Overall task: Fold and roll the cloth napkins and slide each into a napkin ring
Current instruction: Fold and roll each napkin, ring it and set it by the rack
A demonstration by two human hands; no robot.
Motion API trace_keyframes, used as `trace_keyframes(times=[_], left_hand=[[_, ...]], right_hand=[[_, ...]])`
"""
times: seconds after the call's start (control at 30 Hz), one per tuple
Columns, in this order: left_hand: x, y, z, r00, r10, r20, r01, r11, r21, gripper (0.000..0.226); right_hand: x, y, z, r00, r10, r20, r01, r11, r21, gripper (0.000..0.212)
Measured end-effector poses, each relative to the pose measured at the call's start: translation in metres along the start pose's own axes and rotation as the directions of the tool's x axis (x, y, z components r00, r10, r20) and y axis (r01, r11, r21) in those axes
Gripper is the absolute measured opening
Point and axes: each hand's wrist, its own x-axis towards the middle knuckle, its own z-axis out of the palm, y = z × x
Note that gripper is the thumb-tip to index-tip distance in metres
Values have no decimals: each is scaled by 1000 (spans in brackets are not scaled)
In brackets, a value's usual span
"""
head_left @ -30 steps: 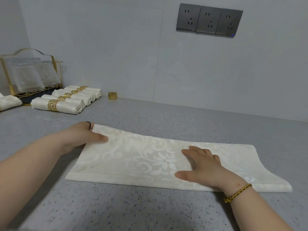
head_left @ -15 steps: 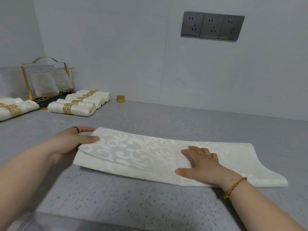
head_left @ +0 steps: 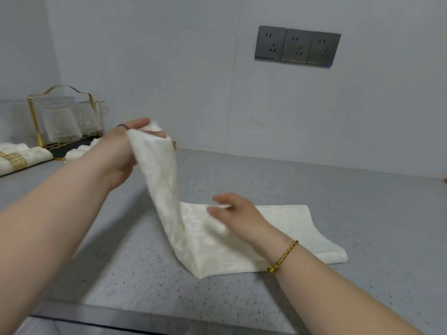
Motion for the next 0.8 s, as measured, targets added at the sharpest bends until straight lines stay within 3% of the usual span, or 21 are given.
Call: trace_keyframes(times=[0.07,0.13,0.2,0.4,0.53,0.67,0.73,0.8], left_hand=[[0,-2,27,997,66,33,-71,976,205,63],[-8,-2,59,985,125,123,-161,923,350,67],[-12,-13,84,973,93,213,-181,879,441,59],[-26,-55,124,915,-70,397,-197,781,593,45],[-37,-64,124,810,-177,559,-188,825,533,19],[-43,-64,111,785,-123,607,-260,824,503,13],[-47,-66,100,787,-64,614,-361,759,542,19],[-55,-71,86,763,-58,643,-487,602,633,45]], right_hand=[[0,-16,-18,992,17,-123,31,925,380,11],[-1,-26,-38,990,45,-131,46,787,615,14],[-4,-27,-56,993,71,-96,15,723,691,21],[-12,9,-71,977,209,-44,-147,804,576,22],[-11,35,-71,960,266,-93,-195,865,462,5],[-10,48,-78,944,290,-156,-207,891,405,19],[-7,53,-86,930,287,-229,-205,923,325,21],[-6,59,-97,913,272,-304,-199,948,250,25]])
